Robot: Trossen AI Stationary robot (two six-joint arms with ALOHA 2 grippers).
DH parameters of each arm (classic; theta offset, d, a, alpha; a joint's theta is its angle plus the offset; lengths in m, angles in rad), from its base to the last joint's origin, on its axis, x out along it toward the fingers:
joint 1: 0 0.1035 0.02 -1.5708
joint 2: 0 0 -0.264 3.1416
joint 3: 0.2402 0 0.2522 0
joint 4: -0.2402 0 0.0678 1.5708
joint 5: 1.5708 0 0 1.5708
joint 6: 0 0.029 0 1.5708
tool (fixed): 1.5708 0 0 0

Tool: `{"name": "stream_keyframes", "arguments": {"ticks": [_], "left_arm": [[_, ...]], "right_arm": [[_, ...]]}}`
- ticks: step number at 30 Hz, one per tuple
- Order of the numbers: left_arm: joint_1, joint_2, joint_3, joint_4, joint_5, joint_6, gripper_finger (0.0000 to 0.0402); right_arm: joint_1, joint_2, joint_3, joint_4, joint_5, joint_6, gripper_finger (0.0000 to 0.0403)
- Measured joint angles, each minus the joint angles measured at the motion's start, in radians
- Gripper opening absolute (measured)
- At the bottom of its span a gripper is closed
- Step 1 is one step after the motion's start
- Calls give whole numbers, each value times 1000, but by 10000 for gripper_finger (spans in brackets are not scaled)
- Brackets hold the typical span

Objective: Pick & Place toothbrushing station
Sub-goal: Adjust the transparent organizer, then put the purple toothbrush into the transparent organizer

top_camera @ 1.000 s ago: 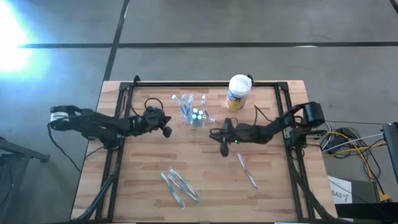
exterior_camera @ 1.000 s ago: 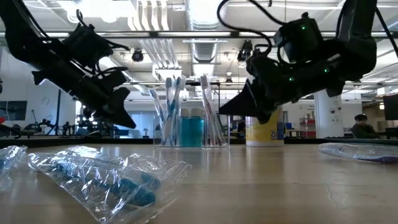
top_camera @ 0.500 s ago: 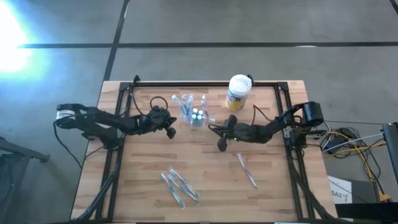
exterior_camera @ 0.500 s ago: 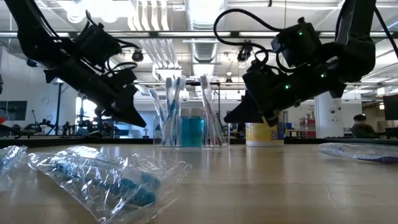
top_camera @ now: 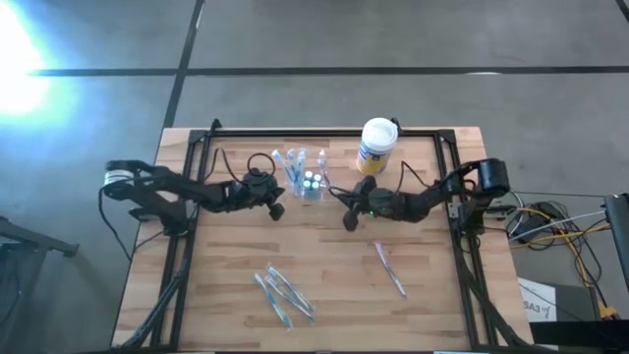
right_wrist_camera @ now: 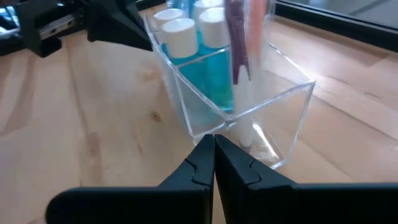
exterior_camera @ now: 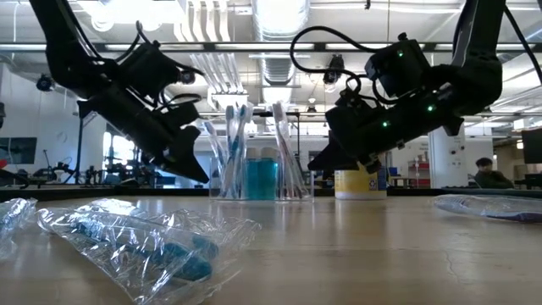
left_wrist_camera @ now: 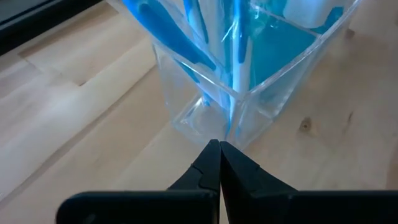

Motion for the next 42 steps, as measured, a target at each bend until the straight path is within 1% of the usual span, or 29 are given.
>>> {"name": "stream_keyframes", "arguments": {"ticks": [8, 13, 20, 22, 25, 28, 30, 34, 36, 42], "left_arm": [[-1, 39, 10, 23, 22, 0, 5], [-3, 45, 10, 41, 49, 2, 2], [-9, 41, 10, 43, 53, 21, 3], [-9, 36, 8, 43, 53, 22, 2], [-13, 3, -5, 42, 53, 23, 9], [-20, -59, -26, 39, 54, 22, 20], [-26, -114, -41, 27, 54, 22, 25], [-40, -256, -67, -45, 75, 46, 25], [-52, -335, -82, -70, 128, 78, 23], [-92, -591, -131, -64, 373, 173, 14]], "right_arm": [[-17, 3, 0, -1, 4, -3, 8], [-17, 3, 0, -1, 23, -3, 8], [-21, 3, 0, -6, 34, -4, 8], [-21, 1, 0, -7, 7, -16, 8], [-10, -20, 0, -2, -65, -28, 8], [5, -60, -2, 1, -132, -42, 8], [18, -94, -6, -7, -156, -56, 8], [60, -181, -13, -33, -162, -96, 9], [90, -224, -15, -47, -165, -133, 8], [203, -359, -28, -51, -167, -244, 8]]}}
